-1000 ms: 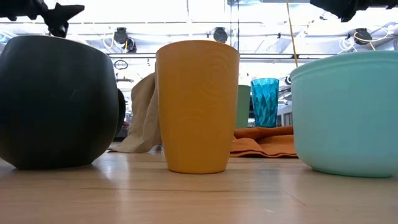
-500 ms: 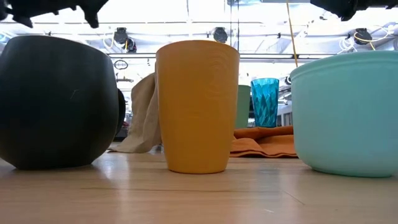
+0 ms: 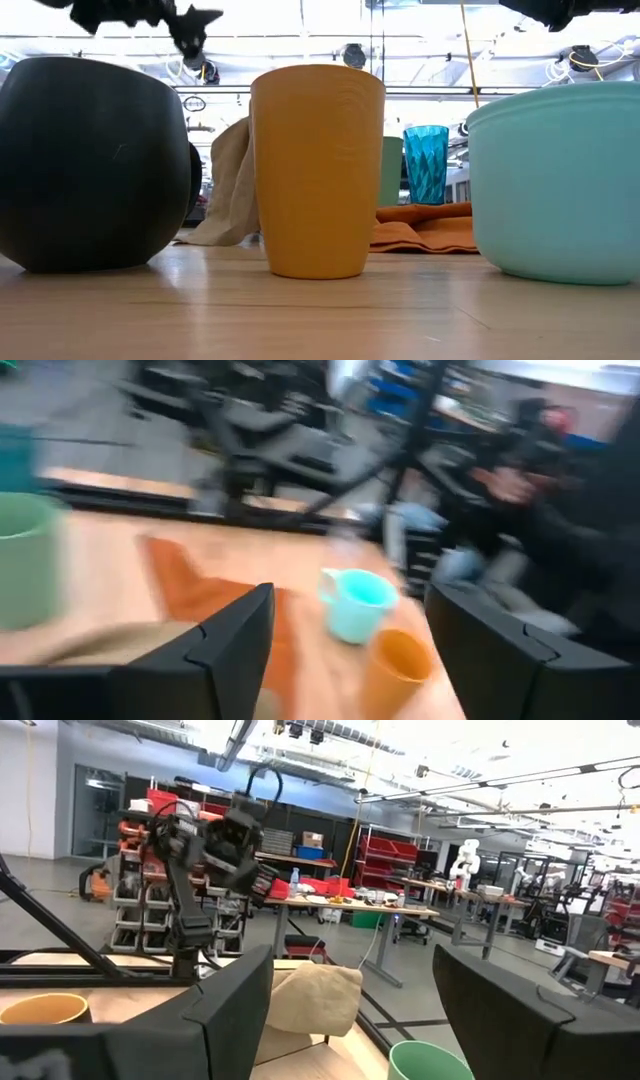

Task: Stack small to large cups/mugs on shelf
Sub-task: Put the black mug on the shelf

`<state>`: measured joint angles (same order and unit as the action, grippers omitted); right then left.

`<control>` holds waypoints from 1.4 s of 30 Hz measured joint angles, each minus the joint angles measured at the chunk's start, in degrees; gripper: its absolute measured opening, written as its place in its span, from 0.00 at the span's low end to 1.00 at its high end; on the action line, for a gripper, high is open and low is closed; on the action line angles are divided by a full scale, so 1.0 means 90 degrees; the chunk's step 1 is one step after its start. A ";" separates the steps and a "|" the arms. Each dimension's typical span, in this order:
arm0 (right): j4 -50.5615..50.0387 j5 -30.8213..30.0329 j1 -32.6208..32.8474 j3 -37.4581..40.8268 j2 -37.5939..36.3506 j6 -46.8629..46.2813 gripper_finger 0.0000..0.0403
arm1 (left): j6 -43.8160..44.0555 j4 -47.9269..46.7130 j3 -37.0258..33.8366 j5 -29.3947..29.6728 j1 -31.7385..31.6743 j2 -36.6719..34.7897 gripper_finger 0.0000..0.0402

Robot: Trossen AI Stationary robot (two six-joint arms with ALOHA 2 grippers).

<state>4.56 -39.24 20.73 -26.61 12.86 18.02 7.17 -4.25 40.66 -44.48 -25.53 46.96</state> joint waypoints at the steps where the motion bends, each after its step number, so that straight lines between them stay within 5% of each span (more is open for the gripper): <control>1: 0.0001 -0.0001 0.0000 0.0000 0.0000 0.0047 0.66 | -0.0002 -0.0176 0.0219 -0.0076 0.0110 0.0106 0.67; 4: -0.0002 -0.0021 -0.0002 0.0001 0.0000 0.0113 0.66 | -0.0133 -0.1245 0.0743 0.0039 0.0456 0.0334 0.70; 10: 0.0010 -0.0042 -0.0002 0.0002 0.0000 0.0120 0.66 | -0.0292 -0.3167 0.1549 0.1506 0.1336 0.0763 0.65; 21: -0.0006 -0.0037 -0.0002 0.0002 0.0000 0.0080 0.66 | 0.0734 -0.3927 0.1887 0.3003 0.3259 0.1530 0.56; 42: -0.0014 -0.0020 -0.0002 0.0002 0.0000 0.0076 0.66 | 0.2848 -0.4367 0.1885 0.3096 0.4566 0.2933 0.56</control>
<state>4.43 -39.42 20.71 -26.59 12.86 18.70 32.79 -43.55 57.63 -16.62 15.57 73.35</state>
